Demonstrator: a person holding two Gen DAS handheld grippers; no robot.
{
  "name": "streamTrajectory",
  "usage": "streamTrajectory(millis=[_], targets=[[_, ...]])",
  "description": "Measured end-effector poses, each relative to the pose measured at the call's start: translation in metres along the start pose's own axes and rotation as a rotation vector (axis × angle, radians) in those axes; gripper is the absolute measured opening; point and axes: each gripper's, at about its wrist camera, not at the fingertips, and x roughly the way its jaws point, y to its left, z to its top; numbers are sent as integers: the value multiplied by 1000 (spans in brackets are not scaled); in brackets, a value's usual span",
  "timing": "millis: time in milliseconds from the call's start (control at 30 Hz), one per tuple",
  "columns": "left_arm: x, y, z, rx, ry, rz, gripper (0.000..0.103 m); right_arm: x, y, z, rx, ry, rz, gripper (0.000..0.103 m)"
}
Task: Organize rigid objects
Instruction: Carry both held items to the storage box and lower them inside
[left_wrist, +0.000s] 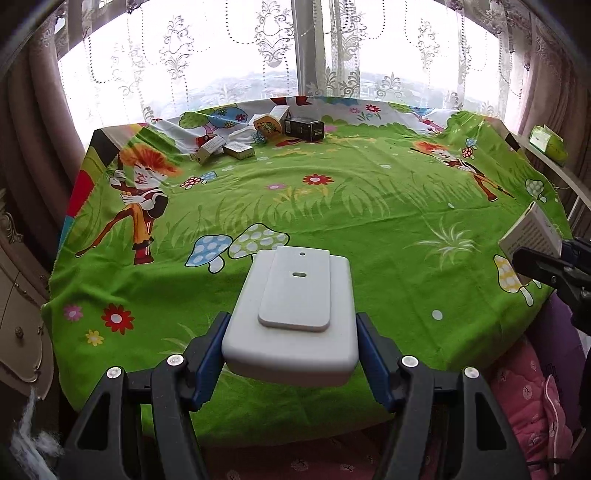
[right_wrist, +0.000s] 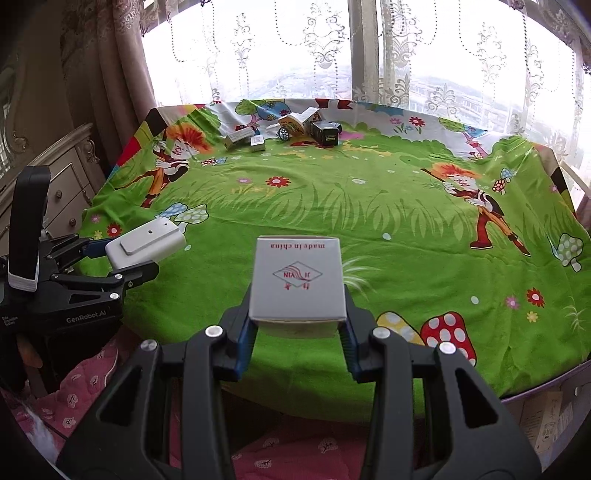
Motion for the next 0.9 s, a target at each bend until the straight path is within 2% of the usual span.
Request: streamTrajectory(millis=[633,900], targets=[[-36,-64,10,146,-61,-62,66,-59,-52,-29,83,-59,-79,44],[-49,-101,14,230,-81,-136,66,-79,-76,-41,103,-61,-150,44]])
